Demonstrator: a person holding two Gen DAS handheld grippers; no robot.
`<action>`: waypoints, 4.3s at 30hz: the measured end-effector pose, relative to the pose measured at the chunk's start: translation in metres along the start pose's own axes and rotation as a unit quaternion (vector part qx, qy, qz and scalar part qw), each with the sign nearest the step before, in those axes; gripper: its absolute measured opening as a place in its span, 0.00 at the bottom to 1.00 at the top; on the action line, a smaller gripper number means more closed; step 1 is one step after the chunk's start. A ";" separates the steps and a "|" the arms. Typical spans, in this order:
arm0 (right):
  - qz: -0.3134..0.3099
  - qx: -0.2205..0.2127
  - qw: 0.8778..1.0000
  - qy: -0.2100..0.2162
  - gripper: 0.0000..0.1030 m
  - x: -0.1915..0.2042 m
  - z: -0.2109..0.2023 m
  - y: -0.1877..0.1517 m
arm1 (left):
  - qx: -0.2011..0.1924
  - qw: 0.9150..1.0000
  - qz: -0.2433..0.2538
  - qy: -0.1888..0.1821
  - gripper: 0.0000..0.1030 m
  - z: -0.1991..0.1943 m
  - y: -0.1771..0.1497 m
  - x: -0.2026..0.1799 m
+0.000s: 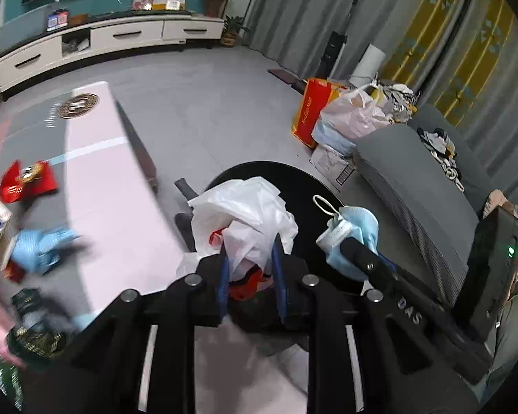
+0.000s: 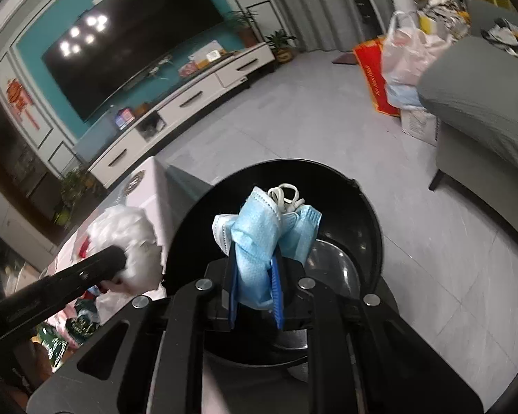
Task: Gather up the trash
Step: 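Carry both items over the black bin and open both tools to drop them, then grasp the pink plastic bag with the left tool while the right tool grasps the green snack bag, then move both bags over the black bin and open both tools to release them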
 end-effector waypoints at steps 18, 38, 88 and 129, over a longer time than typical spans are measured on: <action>0.034 0.006 0.999 0.011 0.48 -0.007 -0.003 -0.001 | -0.059 0.998 0.031 0.014 0.86 -0.033 -0.026 -0.008; -0.189 0.063 0.964 0.175 0.68 0.163 -0.019 -0.074 | -0.153 0.974 -0.094 0.135 0.97 -0.227 -0.152 0.161; -0.407 0.081 0.893 0.170 0.24 0.315 0.022 -0.164 | -0.023 0.987 -0.148 0.062 0.39 -0.212 -0.252 0.234; -0.046 -0.061 0.996 0.042 0.26 0.035 -0.038 -0.010 | -0.063 0.998 0.009 -0.012 0.45 -0.054 -0.012 -0.005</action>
Point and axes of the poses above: each gripper's, at about its wrist camera, not at the fingertips, and z roughly the way its jaws point, x to its left, y to its top, the point moved 3 cm from there along z, roughly the way its jaws point, and after that the axes turned 8 degrees about x, right-handed, at the moved point
